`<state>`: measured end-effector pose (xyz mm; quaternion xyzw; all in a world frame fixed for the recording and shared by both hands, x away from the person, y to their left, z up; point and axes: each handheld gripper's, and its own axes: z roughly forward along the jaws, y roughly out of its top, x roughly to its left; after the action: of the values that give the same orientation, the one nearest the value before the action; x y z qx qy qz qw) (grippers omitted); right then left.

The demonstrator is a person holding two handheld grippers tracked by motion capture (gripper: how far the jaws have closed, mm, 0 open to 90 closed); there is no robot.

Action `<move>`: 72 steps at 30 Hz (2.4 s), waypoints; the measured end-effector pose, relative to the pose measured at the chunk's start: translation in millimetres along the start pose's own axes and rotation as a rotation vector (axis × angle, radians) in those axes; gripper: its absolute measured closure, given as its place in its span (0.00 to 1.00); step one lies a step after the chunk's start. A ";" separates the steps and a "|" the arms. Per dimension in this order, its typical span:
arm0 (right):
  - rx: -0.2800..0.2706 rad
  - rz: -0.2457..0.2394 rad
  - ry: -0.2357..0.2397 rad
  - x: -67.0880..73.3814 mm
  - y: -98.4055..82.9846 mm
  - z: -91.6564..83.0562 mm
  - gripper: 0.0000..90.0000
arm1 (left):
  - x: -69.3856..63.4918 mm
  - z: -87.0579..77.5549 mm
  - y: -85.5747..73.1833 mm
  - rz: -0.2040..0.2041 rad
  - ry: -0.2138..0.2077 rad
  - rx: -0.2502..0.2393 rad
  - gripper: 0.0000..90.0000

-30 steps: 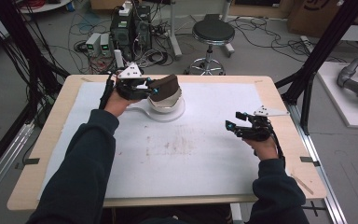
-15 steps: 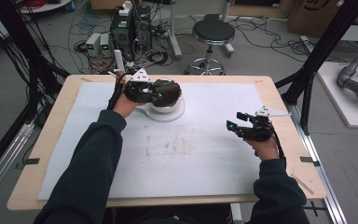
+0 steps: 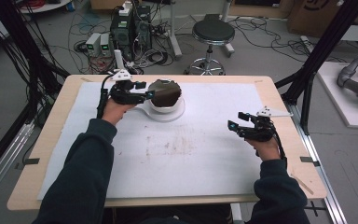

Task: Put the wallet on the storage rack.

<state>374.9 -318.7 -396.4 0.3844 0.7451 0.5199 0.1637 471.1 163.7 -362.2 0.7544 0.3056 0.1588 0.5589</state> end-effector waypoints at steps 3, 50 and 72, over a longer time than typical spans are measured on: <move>0.003 -0.004 -0.023 -0.6 -0.1 -2.4 0.31 | -5.1 -15.7 -6.2 -0.032 -0.003 -0.035 0.32; 0.063 -0.060 -0.177 2.6 -13.2 -7.2 0.24 | -32.1 -116.1 -91.3 -0.087 0.222 -0.164 0.24; 0.064 -0.077 -0.185 5.9 -15.7 -7.1 0.24 | -27.9 -119.2 -93.4 -0.100 0.223 -0.175 0.24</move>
<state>360.2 -321.5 -406.7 0.4068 0.7572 0.4515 0.2394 354.1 252.4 -408.5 0.6644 0.3877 0.2395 0.5924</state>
